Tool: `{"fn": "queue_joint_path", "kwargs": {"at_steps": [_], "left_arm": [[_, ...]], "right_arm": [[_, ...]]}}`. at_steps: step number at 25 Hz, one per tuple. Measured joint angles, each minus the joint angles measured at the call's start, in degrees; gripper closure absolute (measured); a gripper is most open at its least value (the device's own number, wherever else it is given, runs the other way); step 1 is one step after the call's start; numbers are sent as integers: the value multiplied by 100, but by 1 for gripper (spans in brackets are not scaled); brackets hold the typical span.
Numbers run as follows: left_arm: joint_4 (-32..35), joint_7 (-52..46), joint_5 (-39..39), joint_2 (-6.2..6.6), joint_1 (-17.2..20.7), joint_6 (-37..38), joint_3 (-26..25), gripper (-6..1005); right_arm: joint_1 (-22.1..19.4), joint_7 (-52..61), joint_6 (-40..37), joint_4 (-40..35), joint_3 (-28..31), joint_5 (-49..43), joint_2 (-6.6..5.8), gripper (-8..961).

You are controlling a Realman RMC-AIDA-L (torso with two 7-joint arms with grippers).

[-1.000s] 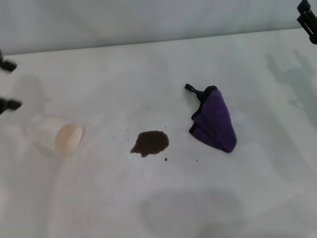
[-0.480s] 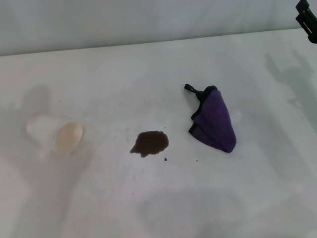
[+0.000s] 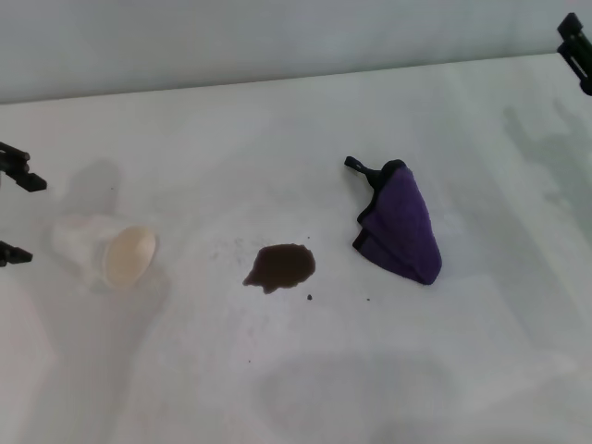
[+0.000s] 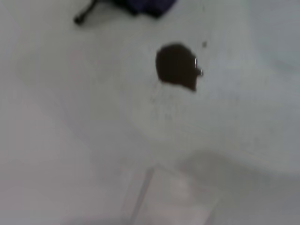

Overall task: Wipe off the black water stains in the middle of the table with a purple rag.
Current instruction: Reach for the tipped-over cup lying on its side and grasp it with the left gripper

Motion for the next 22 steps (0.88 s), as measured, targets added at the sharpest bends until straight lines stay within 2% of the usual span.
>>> {"fn": "queue_joint_path", "kwargs": {"at_steps": [10,15,22], "left_arm": [[681,324,149,4,-126,-1120,0,111],[1501,385,666,13,-196,-1742,1,112],[1963,418,1010,6,-326,-1907,1,111]], "right_arm": [[102,28,-46,108,291,142,-3,98],[178,29,-64,107,573,147,-17,99],[330,35,-131,73,606,212,-25,100]]}}
